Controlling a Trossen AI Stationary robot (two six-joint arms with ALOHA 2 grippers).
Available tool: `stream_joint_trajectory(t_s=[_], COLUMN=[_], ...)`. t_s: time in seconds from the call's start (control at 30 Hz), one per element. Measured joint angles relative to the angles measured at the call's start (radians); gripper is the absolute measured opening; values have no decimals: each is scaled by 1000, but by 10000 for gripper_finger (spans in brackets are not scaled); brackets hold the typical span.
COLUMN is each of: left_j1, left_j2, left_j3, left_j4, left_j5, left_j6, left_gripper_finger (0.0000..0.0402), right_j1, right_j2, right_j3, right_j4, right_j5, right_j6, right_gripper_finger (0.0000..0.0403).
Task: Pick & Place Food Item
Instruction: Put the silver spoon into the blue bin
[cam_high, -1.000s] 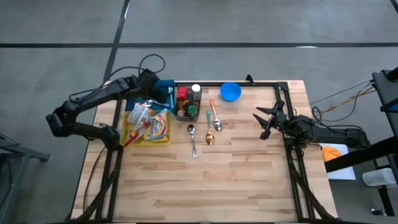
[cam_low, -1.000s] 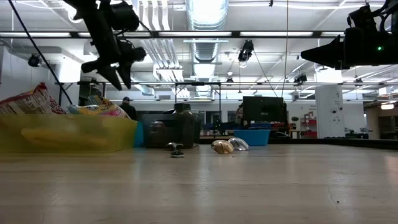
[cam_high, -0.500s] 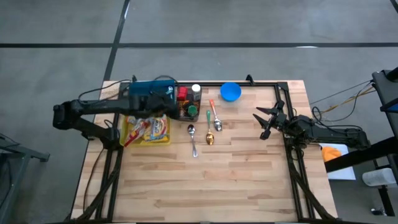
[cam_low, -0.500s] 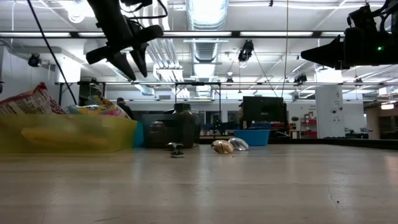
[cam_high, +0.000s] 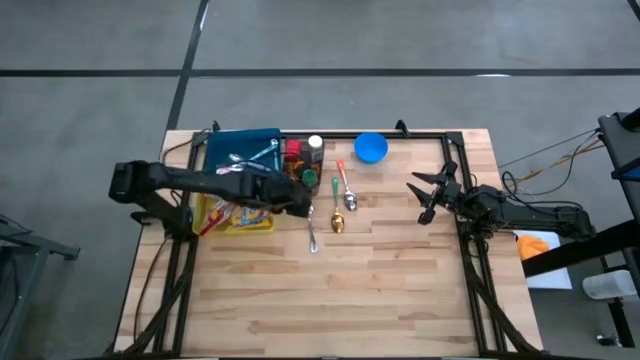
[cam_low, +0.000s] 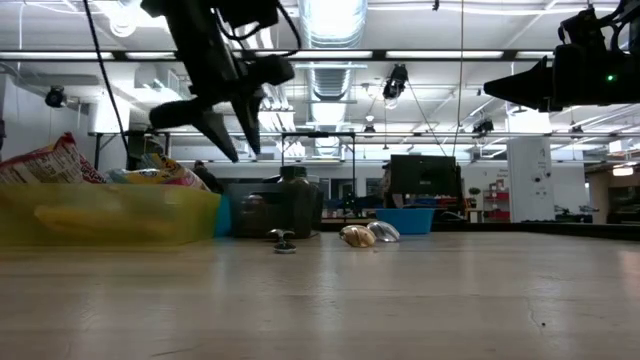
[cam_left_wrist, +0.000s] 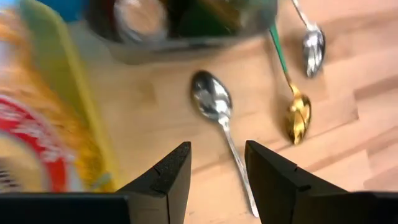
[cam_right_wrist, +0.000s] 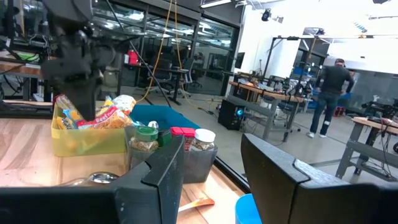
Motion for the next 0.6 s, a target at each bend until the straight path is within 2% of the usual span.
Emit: stream_joint_trajectory(t_s=[0.2,0.43,0.6], left_j1=[-11,-23,-30], left_j2=[136,291,384], left_j3=[72,197,257], left_j4=[5,-2,-26], left_j5=[29,37,37], left_j6=[-103,-124,-210], left_gripper_finger=[151,151,151], right_j1=[0,0,0], right_j2=[0,0,0], right_j3=[0,0,0], right_j4=[0,0,0], right_j5=[0,0,0], right_j6=[0,0,0], right_gripper_finger=[157,157,157])
